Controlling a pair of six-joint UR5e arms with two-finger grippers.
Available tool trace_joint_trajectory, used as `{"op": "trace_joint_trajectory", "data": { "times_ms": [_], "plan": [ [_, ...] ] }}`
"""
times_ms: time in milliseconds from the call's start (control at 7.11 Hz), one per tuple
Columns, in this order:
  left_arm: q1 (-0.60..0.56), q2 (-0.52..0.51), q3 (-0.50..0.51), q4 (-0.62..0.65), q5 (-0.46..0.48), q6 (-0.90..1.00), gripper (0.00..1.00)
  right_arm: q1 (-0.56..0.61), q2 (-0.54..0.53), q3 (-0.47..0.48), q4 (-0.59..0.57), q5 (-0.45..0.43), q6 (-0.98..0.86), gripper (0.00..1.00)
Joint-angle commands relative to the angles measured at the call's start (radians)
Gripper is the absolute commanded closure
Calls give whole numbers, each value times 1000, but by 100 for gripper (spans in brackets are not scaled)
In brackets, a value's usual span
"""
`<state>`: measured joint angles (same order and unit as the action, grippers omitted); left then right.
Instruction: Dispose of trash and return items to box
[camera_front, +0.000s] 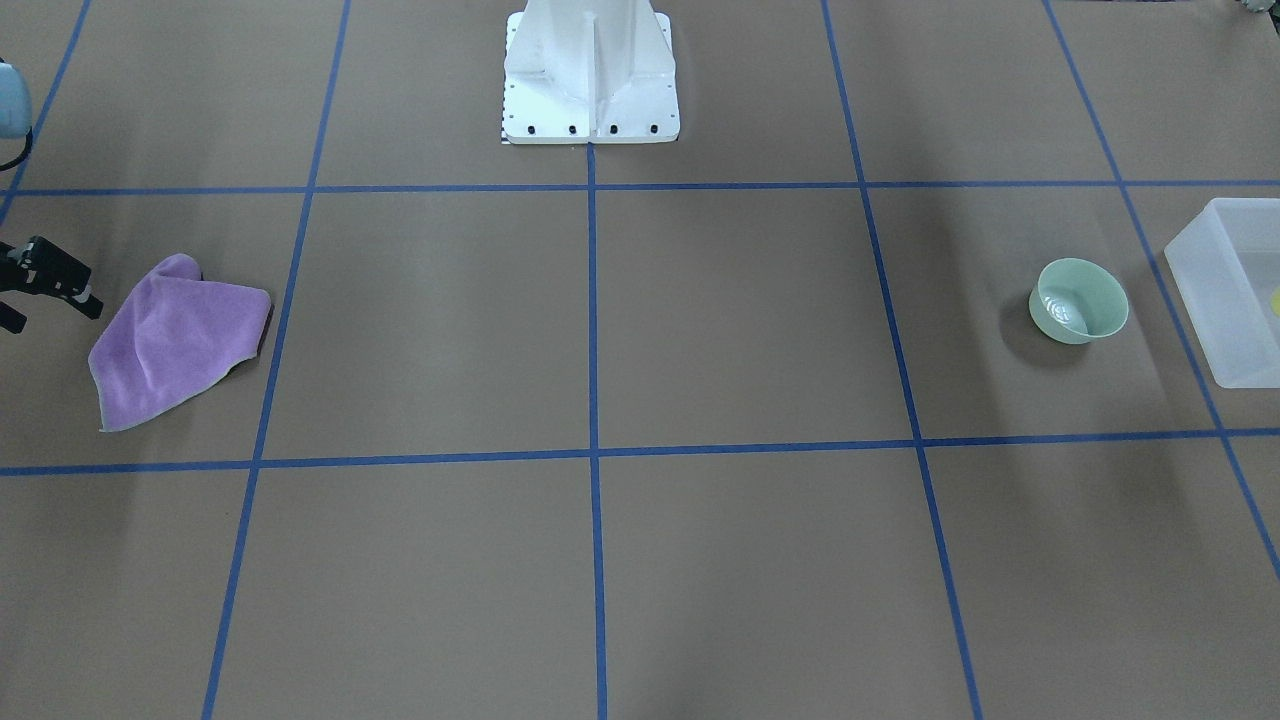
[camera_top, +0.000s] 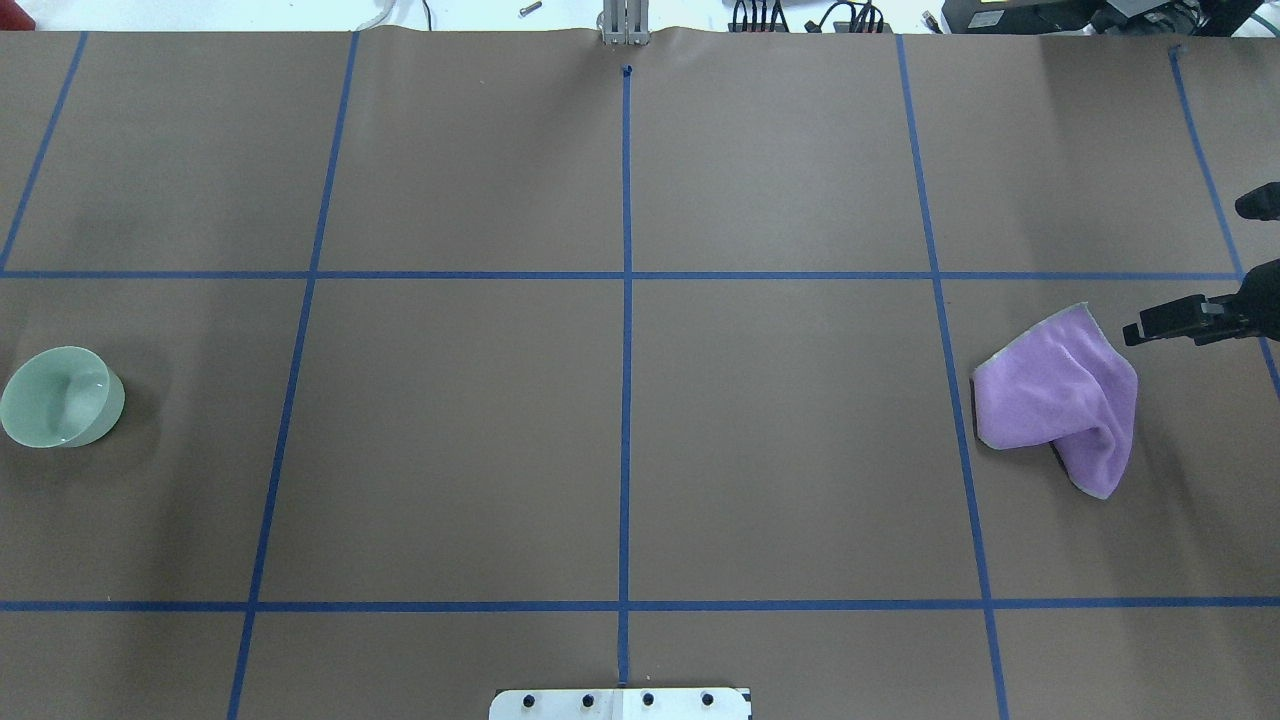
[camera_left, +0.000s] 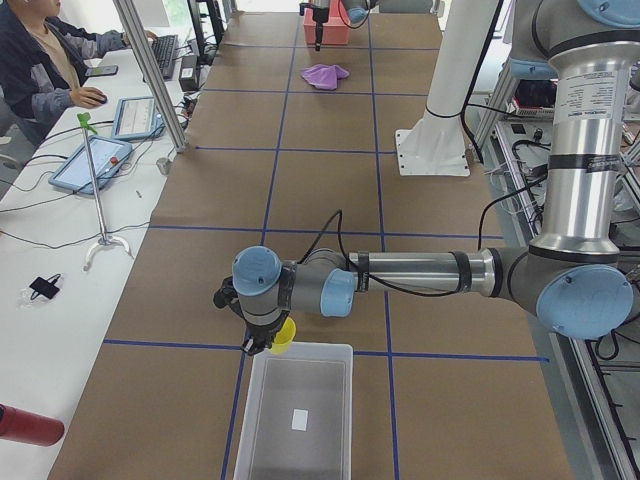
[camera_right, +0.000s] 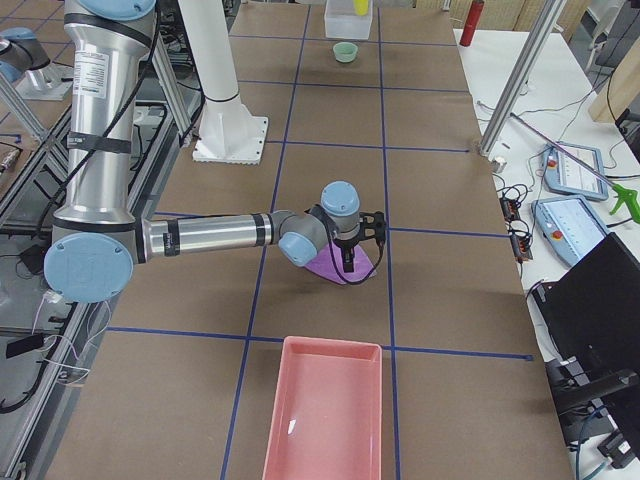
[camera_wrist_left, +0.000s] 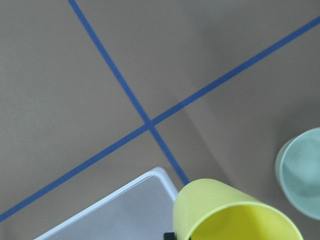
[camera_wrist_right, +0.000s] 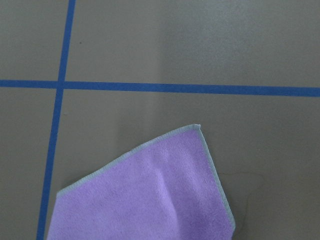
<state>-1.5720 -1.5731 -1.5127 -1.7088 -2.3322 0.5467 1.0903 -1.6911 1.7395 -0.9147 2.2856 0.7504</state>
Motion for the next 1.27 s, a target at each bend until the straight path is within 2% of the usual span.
{"op": "trace_joint_trajectory", "data": {
  "times_ms": [0,422,703,1125],
  "plan": [
    [-17,-4,93,-2,-1,71,100,-21,1,2,0,-8,18,0],
    [-16,-5,170,0,-2,72,100,-39,2,0,0,-14,20,0],
    [-11,-64,247,0,-2,62,100,-52,10,0,-1,-18,20,0],
    [-6,-76,281,-2,-44,26,100,-76,21,-9,-4,-20,20,0]
  ]
}}
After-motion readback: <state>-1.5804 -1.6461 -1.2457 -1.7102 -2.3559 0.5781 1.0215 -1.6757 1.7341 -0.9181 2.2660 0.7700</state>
